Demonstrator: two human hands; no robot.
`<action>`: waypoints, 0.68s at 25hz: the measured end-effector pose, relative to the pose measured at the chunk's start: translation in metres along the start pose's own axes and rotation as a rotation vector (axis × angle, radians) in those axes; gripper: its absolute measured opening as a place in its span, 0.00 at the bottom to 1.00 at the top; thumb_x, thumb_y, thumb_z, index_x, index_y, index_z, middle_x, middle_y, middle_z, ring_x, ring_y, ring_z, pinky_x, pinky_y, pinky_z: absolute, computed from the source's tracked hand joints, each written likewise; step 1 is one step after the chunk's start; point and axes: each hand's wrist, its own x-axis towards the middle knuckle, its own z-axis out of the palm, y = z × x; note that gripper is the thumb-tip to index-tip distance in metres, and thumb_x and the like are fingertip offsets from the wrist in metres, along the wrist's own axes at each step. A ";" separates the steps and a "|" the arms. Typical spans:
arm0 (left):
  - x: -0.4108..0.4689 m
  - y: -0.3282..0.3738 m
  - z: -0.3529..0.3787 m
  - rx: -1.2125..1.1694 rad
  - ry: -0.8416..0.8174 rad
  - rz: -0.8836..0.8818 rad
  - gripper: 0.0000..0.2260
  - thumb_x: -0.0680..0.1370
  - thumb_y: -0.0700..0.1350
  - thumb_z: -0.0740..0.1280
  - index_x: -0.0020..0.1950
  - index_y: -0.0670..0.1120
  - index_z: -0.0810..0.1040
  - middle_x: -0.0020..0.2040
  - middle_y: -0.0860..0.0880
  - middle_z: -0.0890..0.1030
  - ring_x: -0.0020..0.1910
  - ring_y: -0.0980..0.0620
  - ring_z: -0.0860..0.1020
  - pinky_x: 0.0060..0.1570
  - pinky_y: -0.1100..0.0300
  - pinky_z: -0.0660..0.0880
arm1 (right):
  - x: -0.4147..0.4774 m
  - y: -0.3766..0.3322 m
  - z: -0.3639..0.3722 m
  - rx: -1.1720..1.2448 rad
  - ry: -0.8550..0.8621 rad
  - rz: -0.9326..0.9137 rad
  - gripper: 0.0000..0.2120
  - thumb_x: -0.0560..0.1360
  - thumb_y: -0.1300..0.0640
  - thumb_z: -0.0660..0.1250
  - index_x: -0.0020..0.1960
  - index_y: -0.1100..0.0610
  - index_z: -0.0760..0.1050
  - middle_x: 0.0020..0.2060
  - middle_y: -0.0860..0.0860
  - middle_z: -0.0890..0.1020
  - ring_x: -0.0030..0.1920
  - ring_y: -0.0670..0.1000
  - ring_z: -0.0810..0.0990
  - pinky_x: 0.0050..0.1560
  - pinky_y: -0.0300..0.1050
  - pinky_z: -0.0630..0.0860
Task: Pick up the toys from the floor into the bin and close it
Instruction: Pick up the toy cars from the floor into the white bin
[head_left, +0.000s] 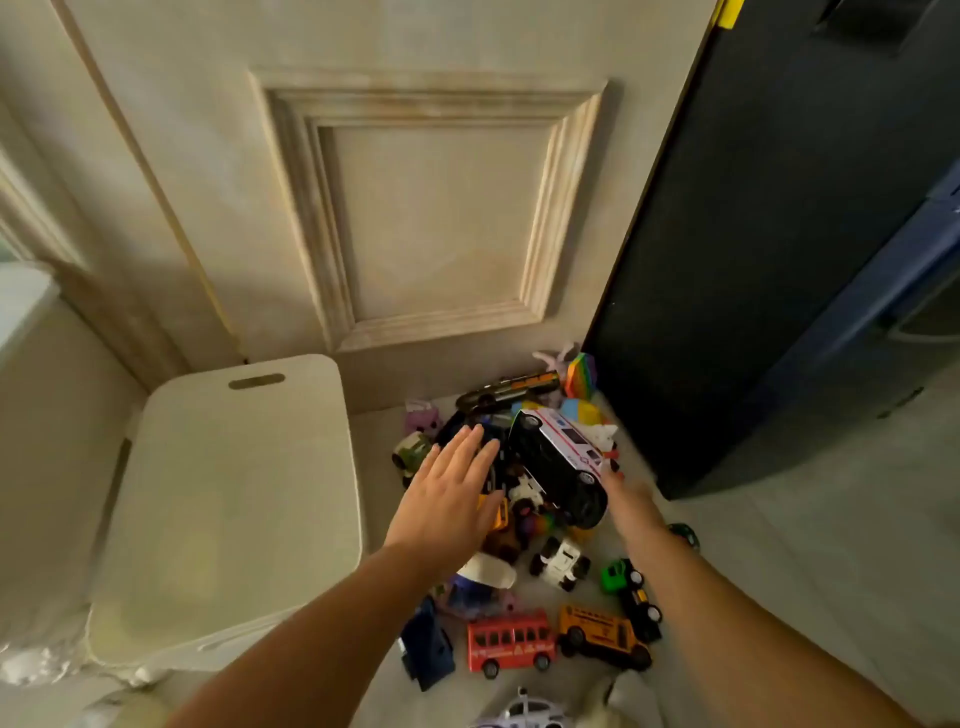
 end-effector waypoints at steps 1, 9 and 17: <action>0.004 -0.003 0.004 -0.002 -0.016 -0.001 0.28 0.81 0.60 0.46 0.79 0.52 0.46 0.80 0.52 0.47 0.78 0.55 0.42 0.74 0.57 0.38 | 0.010 0.001 0.004 0.053 -0.052 0.073 0.29 0.79 0.41 0.57 0.73 0.58 0.63 0.67 0.60 0.71 0.61 0.60 0.74 0.62 0.54 0.71; 0.008 -0.025 0.022 -0.137 -0.015 -0.097 0.27 0.82 0.59 0.49 0.79 0.55 0.47 0.80 0.55 0.47 0.78 0.56 0.45 0.72 0.61 0.41 | 0.041 0.020 0.012 0.529 -0.264 0.248 0.27 0.71 0.44 0.72 0.64 0.57 0.73 0.59 0.60 0.79 0.58 0.61 0.78 0.54 0.58 0.79; 0.005 -0.033 -0.018 -1.027 0.126 -0.411 0.27 0.78 0.60 0.63 0.75 0.56 0.62 0.74 0.51 0.67 0.68 0.54 0.71 0.67 0.54 0.70 | -0.036 -0.019 0.012 0.656 -0.424 -0.026 0.21 0.68 0.52 0.73 0.60 0.55 0.77 0.53 0.57 0.84 0.55 0.58 0.82 0.56 0.56 0.78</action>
